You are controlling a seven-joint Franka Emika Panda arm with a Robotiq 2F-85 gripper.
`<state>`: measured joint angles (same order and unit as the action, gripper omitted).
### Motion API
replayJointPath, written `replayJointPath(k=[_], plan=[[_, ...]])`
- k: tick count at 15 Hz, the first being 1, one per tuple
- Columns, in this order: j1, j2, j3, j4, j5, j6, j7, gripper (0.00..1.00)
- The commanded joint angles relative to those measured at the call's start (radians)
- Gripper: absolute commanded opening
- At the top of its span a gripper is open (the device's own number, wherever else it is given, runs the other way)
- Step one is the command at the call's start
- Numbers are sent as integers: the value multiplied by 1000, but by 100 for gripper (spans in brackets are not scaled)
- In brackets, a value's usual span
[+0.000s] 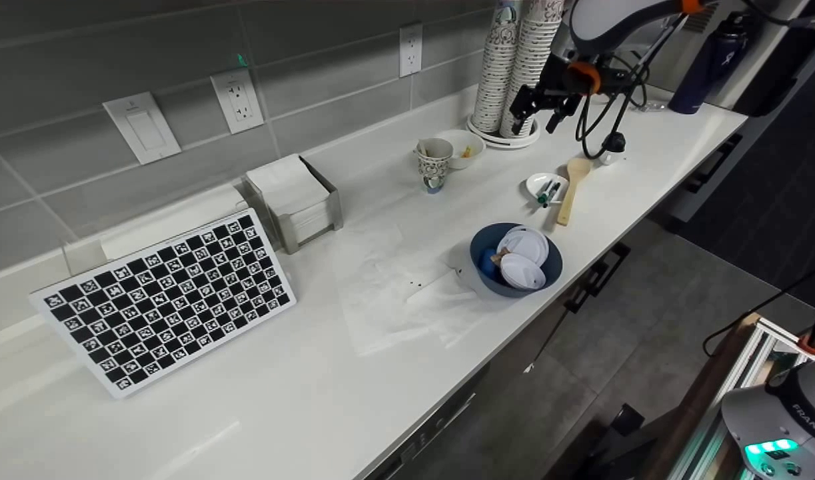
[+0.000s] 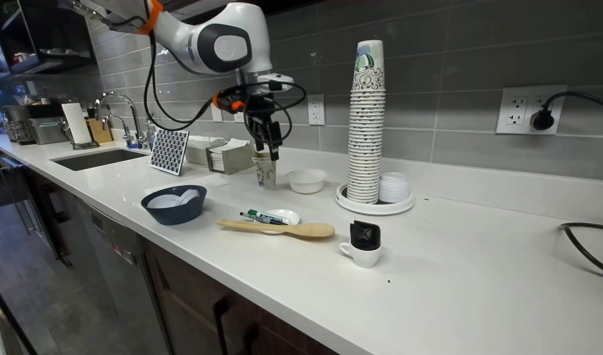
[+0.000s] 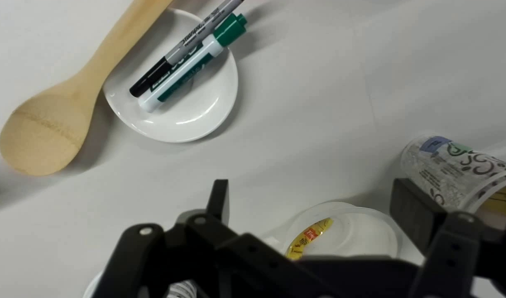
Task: Put the white bowl into the blue bowl
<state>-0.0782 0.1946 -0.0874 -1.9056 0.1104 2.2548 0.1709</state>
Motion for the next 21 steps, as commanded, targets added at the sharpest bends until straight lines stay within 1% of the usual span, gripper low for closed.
replayJointPath(k=[1, 4, 6, 7, 8, 9, 14, 15, 17, 20, 21], plan=[[-3, 28, 10, 21, 47, -5, 7, 100], [-8, 118, 38, 76, 183, 7, 8, 100], [-5, 193, 46, 131, 227, 42, 41, 100], [1, 227, 41, 158, 218, 70, 76, 100], [2, 259, 39, 190, 214, 74, 95, 100], [12, 293, 18, 220, 179, 97, 158, 100], [8, 414, 3, 343, 204, 165, 296, 100], [9, 435, 1, 369, 201, 163, 317, 98], [11, 477, -2, 416, 195, 165, 348, 79], [11, 535, -7, 475, 193, 155, 390, 54], [10, 549, -9, 489, 192, 151, 400, 47]])
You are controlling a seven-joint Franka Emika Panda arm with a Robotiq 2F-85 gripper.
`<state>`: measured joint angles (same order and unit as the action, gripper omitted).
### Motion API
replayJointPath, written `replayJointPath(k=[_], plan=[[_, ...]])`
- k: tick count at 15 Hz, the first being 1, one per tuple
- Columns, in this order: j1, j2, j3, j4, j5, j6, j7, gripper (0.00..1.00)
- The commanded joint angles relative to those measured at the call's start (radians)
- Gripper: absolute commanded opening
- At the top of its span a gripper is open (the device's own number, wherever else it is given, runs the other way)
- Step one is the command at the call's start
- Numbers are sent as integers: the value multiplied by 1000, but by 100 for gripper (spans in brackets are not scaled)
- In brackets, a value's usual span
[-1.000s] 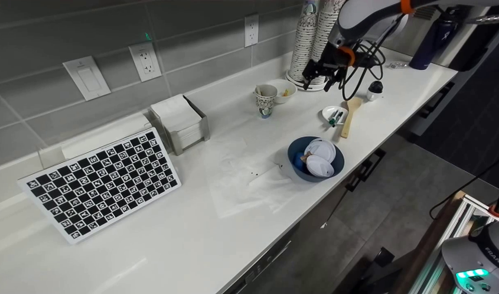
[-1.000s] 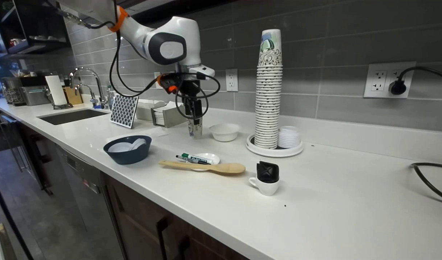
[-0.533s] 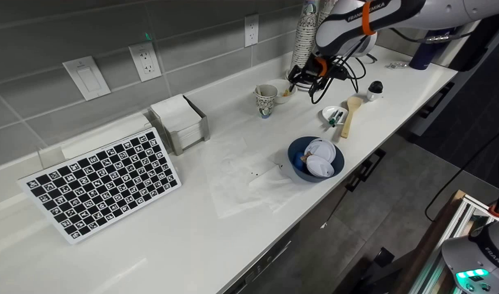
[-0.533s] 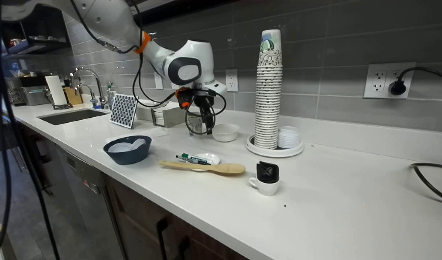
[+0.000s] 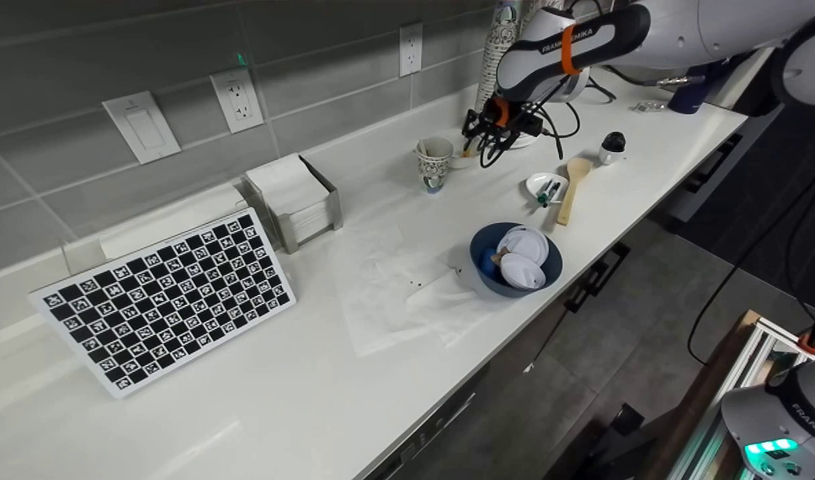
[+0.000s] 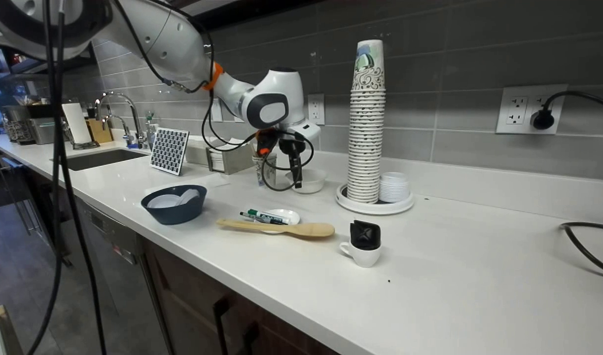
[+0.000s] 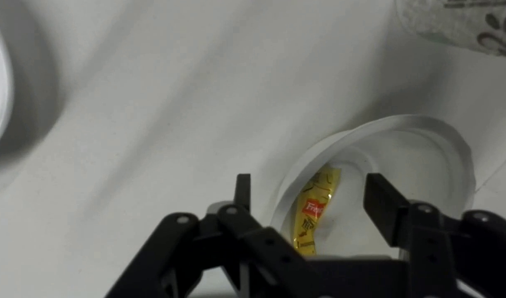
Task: Put the white bowl into the blue bowl
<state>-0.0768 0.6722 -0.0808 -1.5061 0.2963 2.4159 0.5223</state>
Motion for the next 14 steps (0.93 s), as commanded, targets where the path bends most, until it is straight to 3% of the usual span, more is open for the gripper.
replayJointPath(k=[1, 7, 14], plan=[[8, 85, -19, 105, 4, -13, 58, 41], [-8, 83, -23, 121, 9, -33, 75, 1], [-55, -39, 14, 4, 38, -90, -55, 2]])
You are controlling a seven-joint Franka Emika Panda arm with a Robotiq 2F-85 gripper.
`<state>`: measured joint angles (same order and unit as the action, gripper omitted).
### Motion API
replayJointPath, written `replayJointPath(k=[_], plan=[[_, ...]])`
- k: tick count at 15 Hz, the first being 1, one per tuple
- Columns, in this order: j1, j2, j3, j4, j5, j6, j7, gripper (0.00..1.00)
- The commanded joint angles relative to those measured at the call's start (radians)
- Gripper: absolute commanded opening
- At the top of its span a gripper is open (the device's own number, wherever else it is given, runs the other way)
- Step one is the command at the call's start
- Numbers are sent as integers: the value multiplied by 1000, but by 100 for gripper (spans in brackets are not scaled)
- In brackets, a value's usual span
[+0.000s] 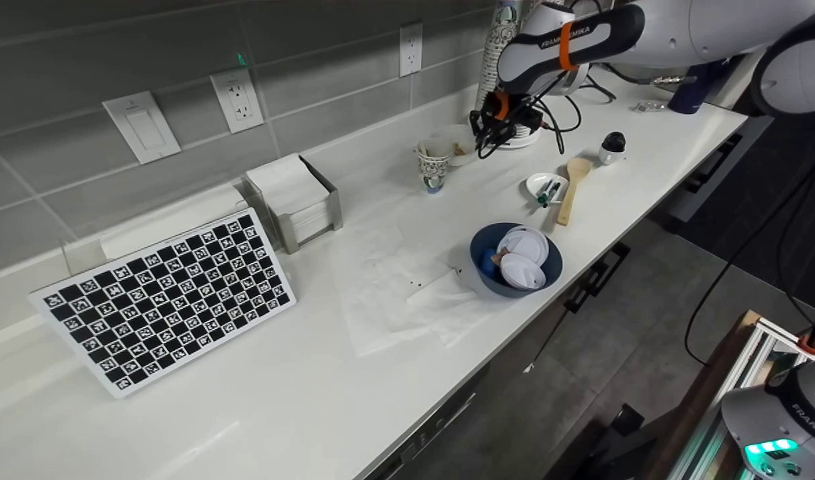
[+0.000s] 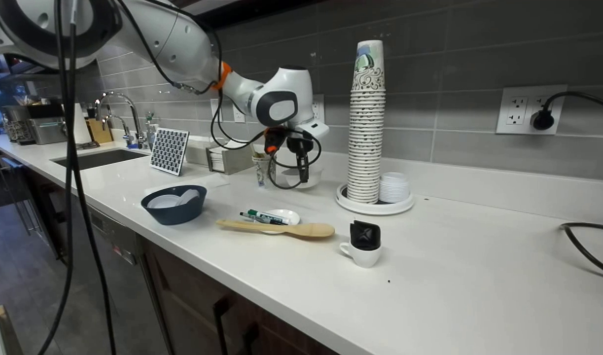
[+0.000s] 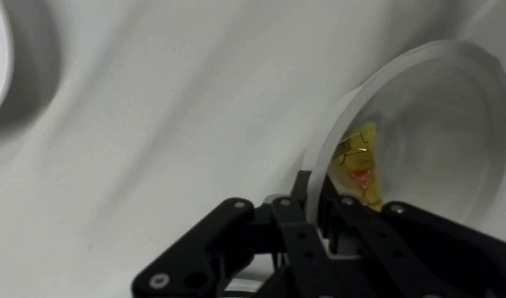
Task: Put the white bowl into the blue bowl
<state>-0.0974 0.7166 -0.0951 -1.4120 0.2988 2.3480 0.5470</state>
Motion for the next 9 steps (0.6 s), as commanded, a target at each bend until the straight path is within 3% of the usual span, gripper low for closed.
replayJointPath(k=[1, 5, 9], plan=[[-41, -114, 21, -136, 36, -18, -95, 2], [-90, -261, 23, -342, 51, -40, -240, 2], [-126, -429, 53, -542, 90, 43, -510, 2]])
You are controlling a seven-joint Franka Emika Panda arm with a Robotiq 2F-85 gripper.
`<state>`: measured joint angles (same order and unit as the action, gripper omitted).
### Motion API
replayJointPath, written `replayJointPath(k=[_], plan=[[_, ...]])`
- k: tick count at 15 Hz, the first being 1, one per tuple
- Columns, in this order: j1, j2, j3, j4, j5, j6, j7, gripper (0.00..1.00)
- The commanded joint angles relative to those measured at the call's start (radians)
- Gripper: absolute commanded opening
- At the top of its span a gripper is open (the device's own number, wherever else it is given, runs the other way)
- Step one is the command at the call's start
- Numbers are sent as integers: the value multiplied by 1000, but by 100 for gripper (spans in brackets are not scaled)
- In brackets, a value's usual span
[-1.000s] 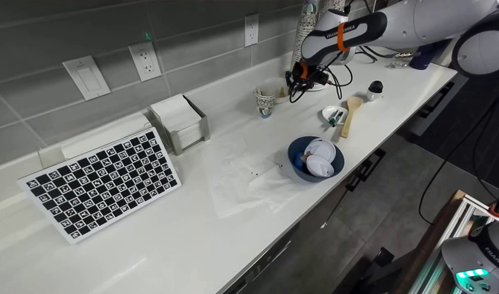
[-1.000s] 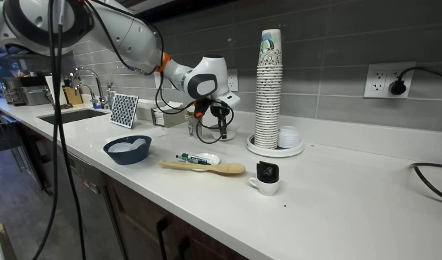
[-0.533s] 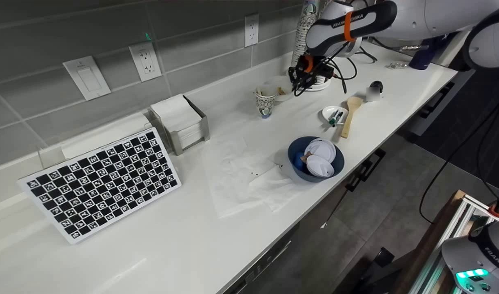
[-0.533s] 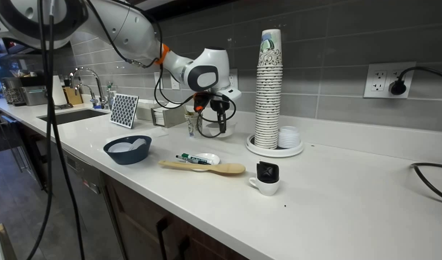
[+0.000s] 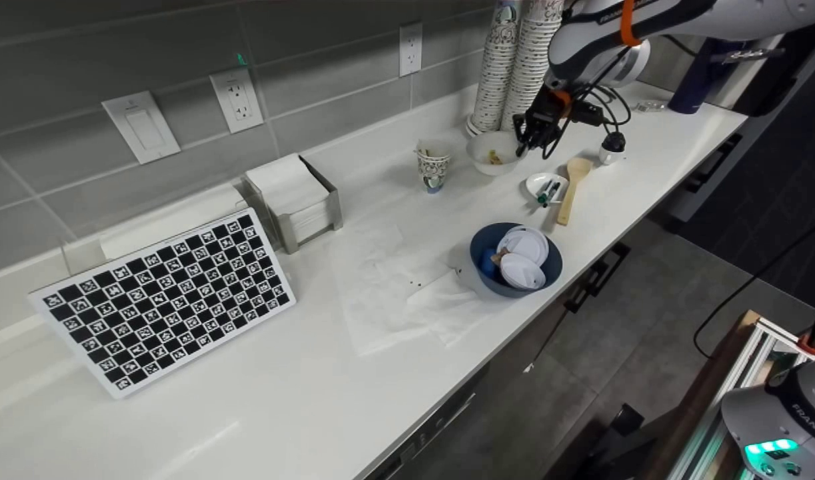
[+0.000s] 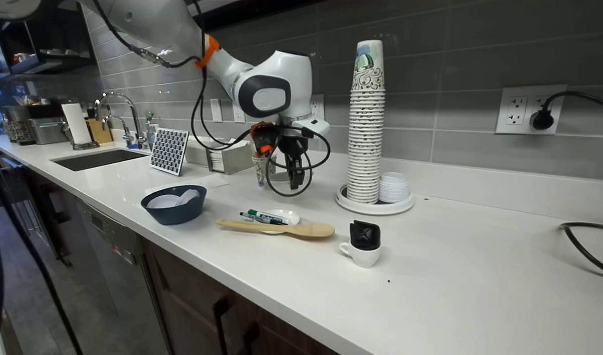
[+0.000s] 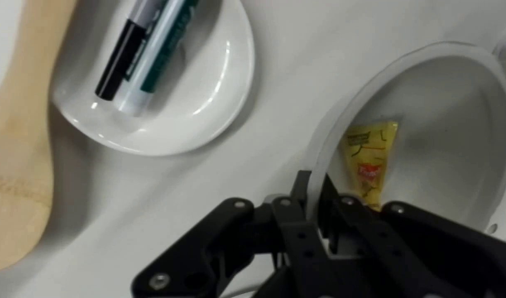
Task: Put the white bowl into the blue bowl
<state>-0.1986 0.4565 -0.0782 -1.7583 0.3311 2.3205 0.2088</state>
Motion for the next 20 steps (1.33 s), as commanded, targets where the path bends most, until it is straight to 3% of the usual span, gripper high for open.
replayJointPath(k=[1, 5, 7, 8, 9, 12, 13, 20], plan=[[-26, -215, 41, -243, 77, 102, -226, 2], [-30, -424, 78, -441, 223, 158, -476, 2], [12, -505, 72, -478, 306, 81, -571, 2], [38, -491, 67, -436, 330, 26, -589, 2], [39, -434, 36, -409, 265, 73, -523, 6], [71, -485, 39, -420, 291, 31, -544, 6], [72, -485, 40, -421, 291, 31, -546, 2], [120, -605, 35, -517, 194, -226, -649, 2]])
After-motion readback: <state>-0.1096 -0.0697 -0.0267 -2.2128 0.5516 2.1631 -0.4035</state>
